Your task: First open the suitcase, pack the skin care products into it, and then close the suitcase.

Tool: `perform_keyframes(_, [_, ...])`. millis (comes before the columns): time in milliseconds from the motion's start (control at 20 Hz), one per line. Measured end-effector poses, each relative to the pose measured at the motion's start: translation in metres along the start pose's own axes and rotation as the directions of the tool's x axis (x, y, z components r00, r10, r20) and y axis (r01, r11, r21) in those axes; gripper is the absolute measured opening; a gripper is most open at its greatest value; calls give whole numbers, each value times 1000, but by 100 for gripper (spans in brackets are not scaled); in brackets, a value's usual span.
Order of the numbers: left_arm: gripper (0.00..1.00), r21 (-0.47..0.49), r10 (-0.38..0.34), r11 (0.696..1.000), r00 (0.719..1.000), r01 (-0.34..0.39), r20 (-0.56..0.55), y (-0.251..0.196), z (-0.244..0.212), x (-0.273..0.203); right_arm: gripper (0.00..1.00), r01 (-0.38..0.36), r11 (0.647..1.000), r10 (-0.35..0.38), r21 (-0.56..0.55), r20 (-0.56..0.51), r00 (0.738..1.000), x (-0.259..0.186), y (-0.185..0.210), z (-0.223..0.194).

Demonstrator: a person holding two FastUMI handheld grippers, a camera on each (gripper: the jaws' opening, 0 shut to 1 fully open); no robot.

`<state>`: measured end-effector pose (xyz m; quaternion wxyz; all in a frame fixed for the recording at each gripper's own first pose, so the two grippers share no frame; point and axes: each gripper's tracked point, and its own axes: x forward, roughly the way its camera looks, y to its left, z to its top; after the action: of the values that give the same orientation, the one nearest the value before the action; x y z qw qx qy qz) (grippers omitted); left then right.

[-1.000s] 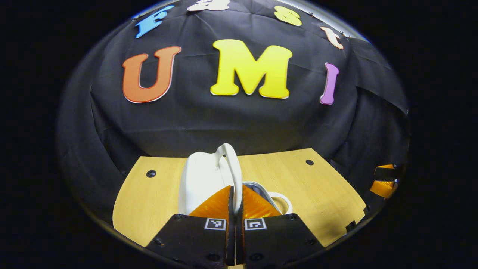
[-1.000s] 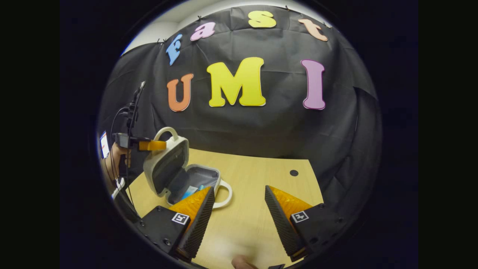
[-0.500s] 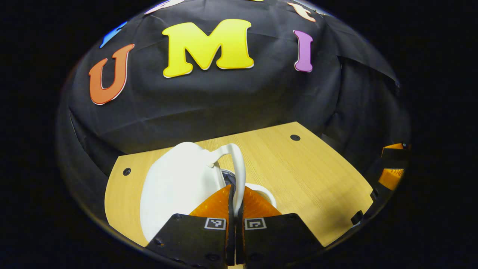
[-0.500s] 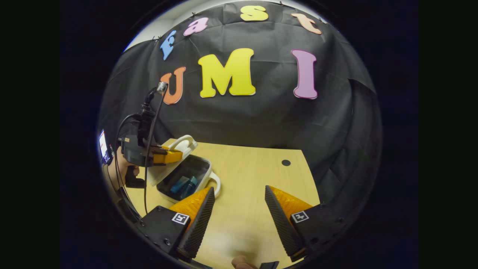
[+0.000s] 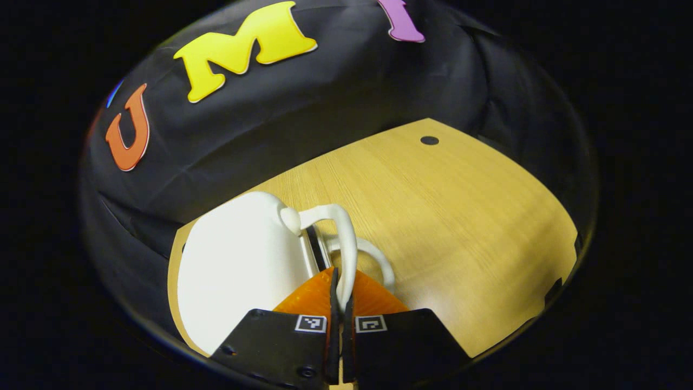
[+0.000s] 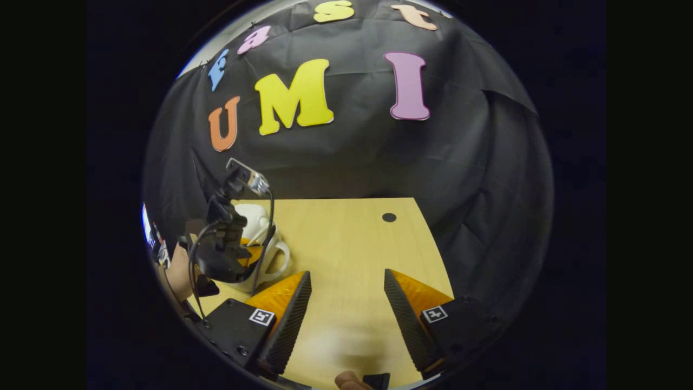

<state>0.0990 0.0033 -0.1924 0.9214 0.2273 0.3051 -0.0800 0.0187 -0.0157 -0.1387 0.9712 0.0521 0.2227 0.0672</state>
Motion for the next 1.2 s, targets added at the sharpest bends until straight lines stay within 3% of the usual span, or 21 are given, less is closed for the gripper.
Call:
perform_keyframes(150, [10, 92, 33, 995, 998, -29, -47, -10, -10, 12, 80, 16, 1000, -16, -5, -7, 1000, 2, -10, -1])
perform_keyframes(250, [24, 77, -22, 997, 999, 25, -38, -26, -5, 14, 80, 26, 1000, -27, -16, -9, 1000, 4, -13, 3])
perform_keyframes(350, [56, 25, -43, 999, 999, 44, -28, -33, -3, 11, 80, 34, 999, -34, -29, 0, 999, 6, -13, 13])
perform_keyframes(400, [66, 6, -44, 999, 999, 44, -6, -33, 3, 4, 80, 36, 999, -36, -37, 9, 999, 6, -12, 20])
perform_keyframes(450, [64, -11, -33, 999, 999, 33, 23, -32, 11, -4, 80, 47, 998, -46, -47, 28, 999, 7, -11, 30])
perform_keyframes(500, [79, -30, -19, 999, 998, 21, 58, -24, 22, -17, 80, 57, 997, -54, -54, 54, 997, 7, -9, 42])
perform_keyframes(600, [92, -84, 4, 996, 988, 10, 156, -3, 47, -47, 80, 77, 994, -68, -76, 109, 992, 3, -1, 62])
perform_keyframes(750, [96, -213, 70, 977, 949, -3, 308, 39, 82, -112, 77, 103, 990, -79, -101, 226, 971, -7, 26, 102])
perform_keyframes(900, [99, -340, 159, 940, 885, 0, 438, 91, 109, -181, 80, 86, 992, -52, -94, 317, 947, -18, 66, 135])
perform_keyframes(1000, [98, -393, 204, 919, 845, 8, 494, 121, 117, -216, 80, 62, 994, -26, -92, 351, 936, -24, 94, 146])
perform_keyframes(1200, [99, -436, 266, 900, 806, -11, 529, 170, 107, -251, 80, 55, 994, -12, -96, 401, 916, -31, 135, 154])
